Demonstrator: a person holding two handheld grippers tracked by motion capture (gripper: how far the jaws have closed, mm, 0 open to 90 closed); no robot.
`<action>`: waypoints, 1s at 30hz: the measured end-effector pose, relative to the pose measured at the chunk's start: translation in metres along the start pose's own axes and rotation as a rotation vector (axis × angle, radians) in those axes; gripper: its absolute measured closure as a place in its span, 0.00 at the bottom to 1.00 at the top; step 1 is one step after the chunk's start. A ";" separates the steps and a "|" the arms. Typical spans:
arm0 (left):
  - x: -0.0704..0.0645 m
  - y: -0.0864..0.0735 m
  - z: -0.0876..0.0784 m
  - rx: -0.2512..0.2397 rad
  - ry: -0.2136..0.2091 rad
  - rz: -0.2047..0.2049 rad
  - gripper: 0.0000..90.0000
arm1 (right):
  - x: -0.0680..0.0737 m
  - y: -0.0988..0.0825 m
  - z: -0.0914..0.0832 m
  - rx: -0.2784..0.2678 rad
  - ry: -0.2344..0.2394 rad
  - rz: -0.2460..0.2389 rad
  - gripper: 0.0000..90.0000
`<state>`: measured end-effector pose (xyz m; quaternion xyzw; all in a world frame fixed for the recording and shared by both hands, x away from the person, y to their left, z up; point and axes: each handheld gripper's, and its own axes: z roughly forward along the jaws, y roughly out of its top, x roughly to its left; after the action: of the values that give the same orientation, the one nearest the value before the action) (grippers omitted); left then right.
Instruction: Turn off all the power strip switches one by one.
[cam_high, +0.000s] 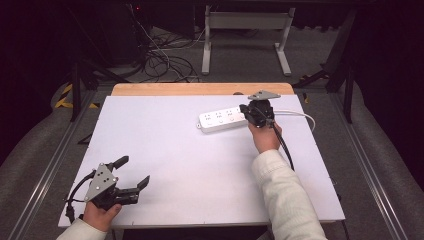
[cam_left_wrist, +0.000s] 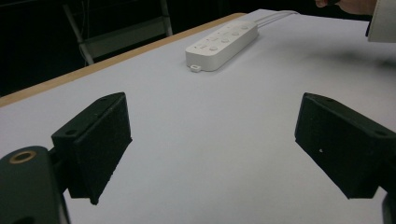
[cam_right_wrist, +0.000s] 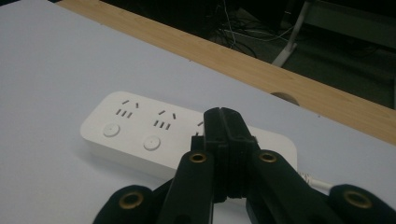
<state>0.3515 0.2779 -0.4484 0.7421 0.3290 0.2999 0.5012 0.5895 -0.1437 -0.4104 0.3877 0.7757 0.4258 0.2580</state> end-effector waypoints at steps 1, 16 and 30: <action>0.000 0.000 0.000 0.000 0.000 0.000 0.12 | 0.000 0.001 -0.002 0.000 0.000 0.003 0.90; 0.000 0.001 0.001 -0.002 0.003 -0.001 0.12 | 0.014 -0.005 -0.070 -0.127 0.143 -0.042 0.29; 0.000 0.001 0.001 0.000 0.007 0.001 0.12 | 0.020 -0.050 -0.122 -0.172 0.244 -0.060 0.07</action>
<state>0.3529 0.2767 -0.4476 0.7412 0.3303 0.3030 0.4997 0.4701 -0.2007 -0.3927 0.2863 0.7733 0.5266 0.2068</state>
